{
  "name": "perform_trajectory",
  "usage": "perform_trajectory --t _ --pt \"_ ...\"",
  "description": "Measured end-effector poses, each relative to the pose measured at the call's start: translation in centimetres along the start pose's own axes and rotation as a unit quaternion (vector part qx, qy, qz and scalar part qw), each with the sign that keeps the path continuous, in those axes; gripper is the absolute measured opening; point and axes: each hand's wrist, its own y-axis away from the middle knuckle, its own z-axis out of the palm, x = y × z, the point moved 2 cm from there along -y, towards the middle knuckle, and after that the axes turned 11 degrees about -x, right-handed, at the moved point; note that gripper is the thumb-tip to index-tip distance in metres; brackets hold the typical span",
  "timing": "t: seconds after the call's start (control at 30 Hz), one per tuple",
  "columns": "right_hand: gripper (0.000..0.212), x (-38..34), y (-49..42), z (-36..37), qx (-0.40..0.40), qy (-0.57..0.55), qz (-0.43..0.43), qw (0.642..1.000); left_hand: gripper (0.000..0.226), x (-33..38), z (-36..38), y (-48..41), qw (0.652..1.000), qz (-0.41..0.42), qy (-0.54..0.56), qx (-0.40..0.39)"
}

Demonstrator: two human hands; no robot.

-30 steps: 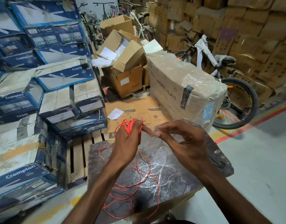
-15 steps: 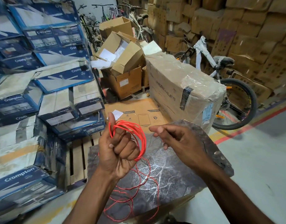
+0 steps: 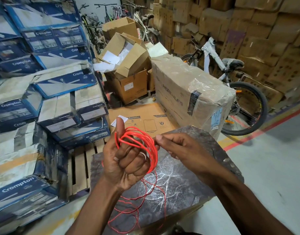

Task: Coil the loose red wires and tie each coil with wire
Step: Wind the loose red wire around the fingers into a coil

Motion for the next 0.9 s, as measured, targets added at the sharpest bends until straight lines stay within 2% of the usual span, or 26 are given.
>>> perform_trajectory --t 0.13,0.27,0.4,0.53,0.73,0.9 --pt "0.03 0.2 -0.3 -0.1 0.003 -0.013 -0.018 1.0 0.07 -0.1 -0.7 0.0 1.0 -0.013 -0.002 0.016" --pt "0.05 0.1 -0.2 -0.2 0.007 -0.033 -0.038 0.999 0.07 -0.1 -1.9 -0.2 0.999 -0.013 -0.002 0.046" --pt "0.042 -0.4 0.2 -0.7 -0.005 -0.026 -0.057 0.998 0.064 0.4 -2.5 -0.7 0.993 0.002 -0.021 0.116" --pt "0.047 0.1 -0.1 -1.5 0.034 -0.012 -0.05 0.998 0.065 0.4 -2.6 -1.2 0.976 0.012 -0.064 0.207" --pt "0.018 0.8 -0.4 -2.0 0.03 -0.013 -0.063 0.997 0.075 0.0 -2.7 -1.9 0.957 0.034 -0.077 0.277" --pt "0.025 1.8 -1.0 -2.2 0.067 -0.023 -0.07 0.995 0.068 -0.2 -3.1 -2.2 0.907 0.055 -0.133 0.395"
